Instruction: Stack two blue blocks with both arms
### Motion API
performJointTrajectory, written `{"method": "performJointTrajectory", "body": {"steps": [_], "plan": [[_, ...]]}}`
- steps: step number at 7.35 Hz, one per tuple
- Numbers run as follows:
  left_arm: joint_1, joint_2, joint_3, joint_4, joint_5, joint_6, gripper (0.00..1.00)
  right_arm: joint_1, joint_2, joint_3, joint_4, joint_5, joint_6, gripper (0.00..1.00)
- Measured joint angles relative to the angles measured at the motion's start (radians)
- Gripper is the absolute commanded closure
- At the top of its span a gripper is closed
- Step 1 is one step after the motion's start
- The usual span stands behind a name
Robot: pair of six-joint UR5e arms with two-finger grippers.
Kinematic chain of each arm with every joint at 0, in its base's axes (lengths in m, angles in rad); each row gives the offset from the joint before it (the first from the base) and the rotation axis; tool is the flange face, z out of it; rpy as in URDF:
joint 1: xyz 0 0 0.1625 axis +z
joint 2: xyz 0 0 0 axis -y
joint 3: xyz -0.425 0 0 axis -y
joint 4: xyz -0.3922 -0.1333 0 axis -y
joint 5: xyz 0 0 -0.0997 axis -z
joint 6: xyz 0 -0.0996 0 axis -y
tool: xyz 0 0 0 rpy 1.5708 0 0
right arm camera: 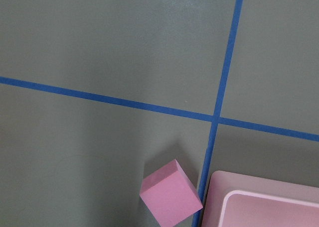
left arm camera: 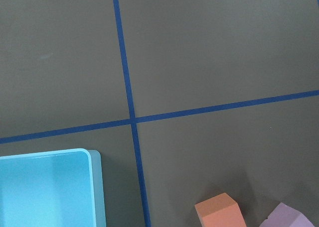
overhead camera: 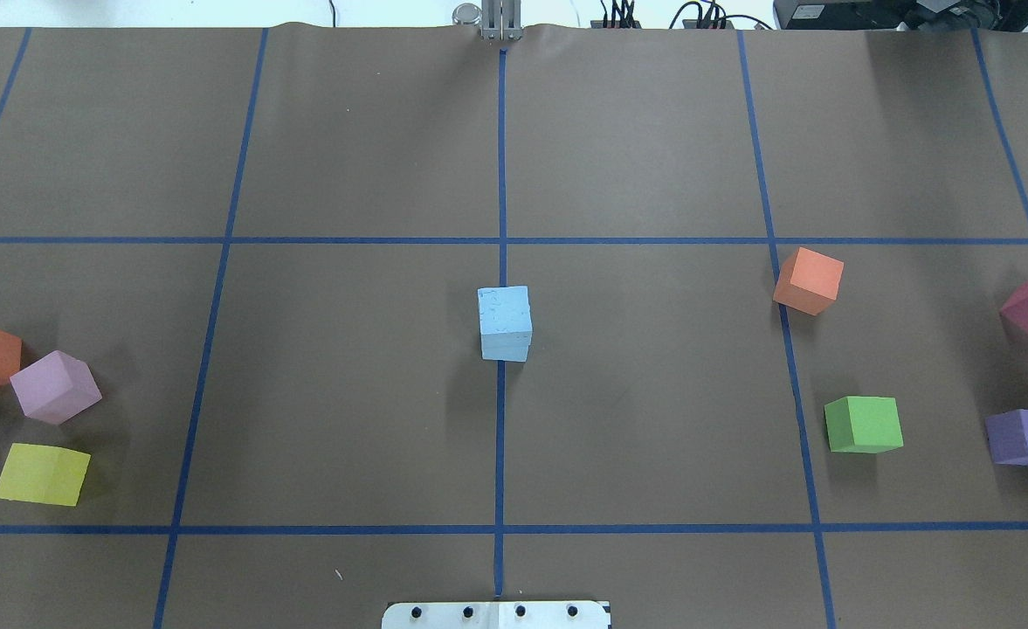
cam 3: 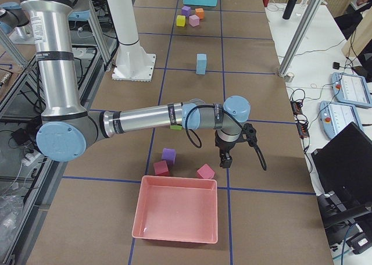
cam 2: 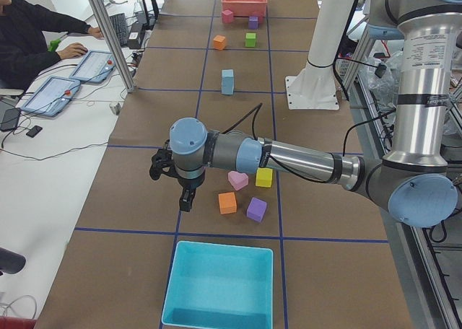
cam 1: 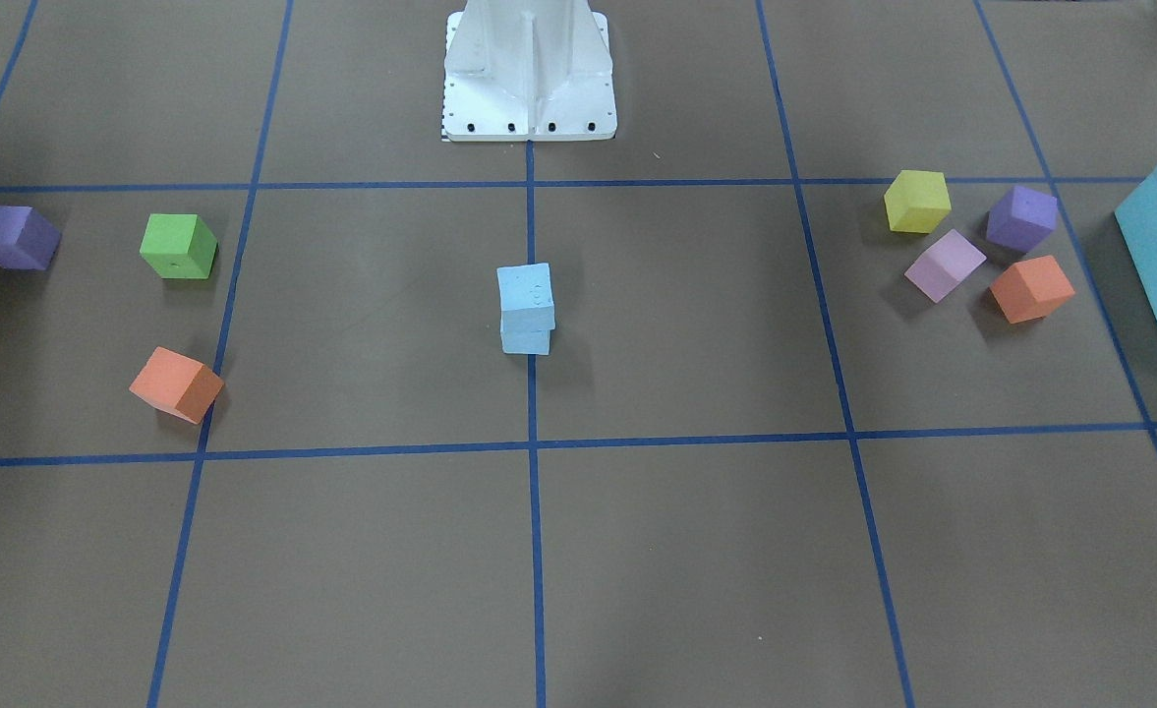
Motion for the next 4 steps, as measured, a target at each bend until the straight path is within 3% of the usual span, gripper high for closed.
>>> {"method": "performJointTrajectory", "body": {"steps": [4], "plan": [[-0.001,0.0,-0.002,0.001,-0.002,0.0,0.02,0.0,-0.002,-0.004,0.0,0.001,0.0,0.0]]}}
